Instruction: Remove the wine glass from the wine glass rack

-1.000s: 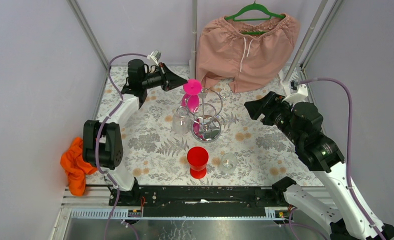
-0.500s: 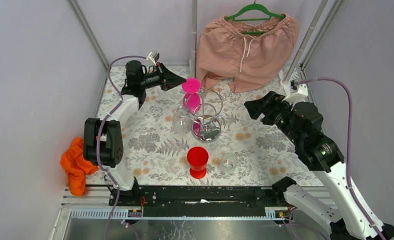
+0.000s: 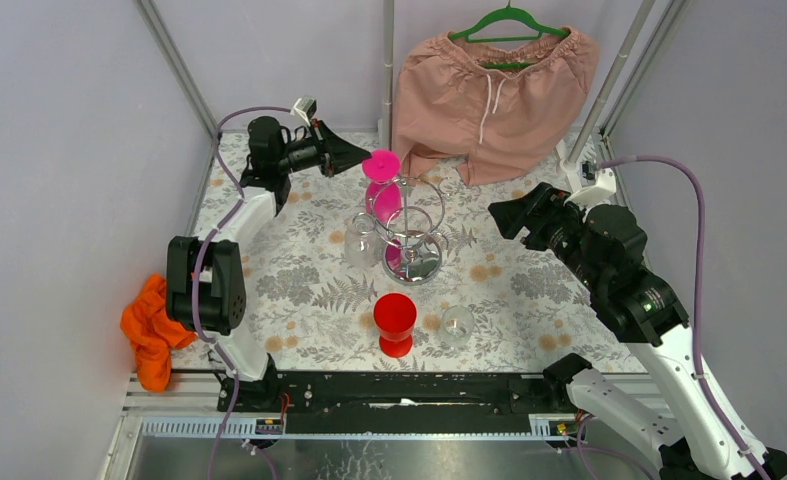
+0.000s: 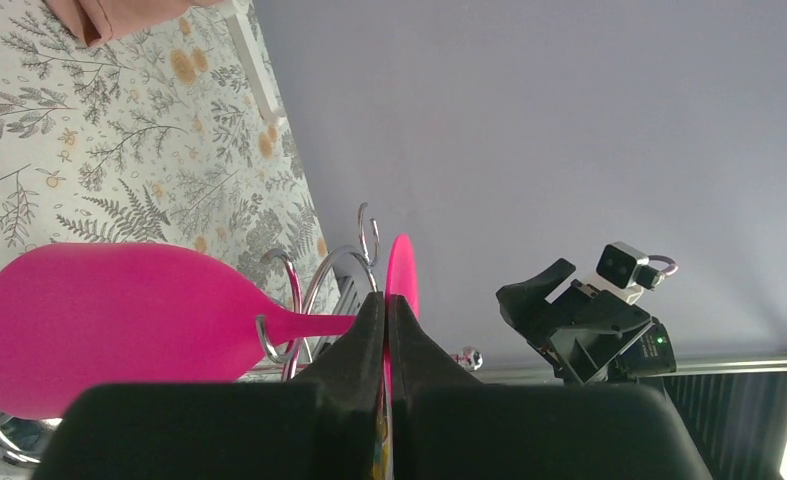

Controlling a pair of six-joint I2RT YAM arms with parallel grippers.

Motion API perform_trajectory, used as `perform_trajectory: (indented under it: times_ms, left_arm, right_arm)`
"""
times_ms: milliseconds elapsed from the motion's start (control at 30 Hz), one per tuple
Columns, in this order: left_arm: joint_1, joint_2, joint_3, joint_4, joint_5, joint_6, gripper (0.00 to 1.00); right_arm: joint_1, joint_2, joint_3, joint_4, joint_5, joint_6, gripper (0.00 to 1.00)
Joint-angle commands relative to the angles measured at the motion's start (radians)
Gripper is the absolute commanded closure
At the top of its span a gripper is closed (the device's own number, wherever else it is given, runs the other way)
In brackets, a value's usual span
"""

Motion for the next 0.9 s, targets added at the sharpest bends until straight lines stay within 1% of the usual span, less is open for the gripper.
perform_trajectory:
  times_ms: [0, 233, 633, 867]
  left_arm:
    - [0.012, 0.023, 0.037, 0.085, 0.034, -0.055, 1.0]
    - [0.018, 0.071, 0.083, 0.075, 0.042, -0.064, 1.0]
    - [0.048, 0.114, 0.107, 0.066, 0.054, -0.069, 1.0]
    - [0.055, 0.16, 0.172, 0.046, 0.043, -0.074, 1.0]
  right_arm:
    - [0.004, -0.003, 0.005, 0.045, -0.009, -0.003, 0.24]
    - [0.004, 0.008, 0.002, 0.051, -0.008, -0.007, 0.24]
    - [0.004, 0.032, -0.007, 0.069, -0.013, -0.005, 0.23]
    - [0.004, 0.043, -0.006, 0.077, -0.018, -0.006, 0.23]
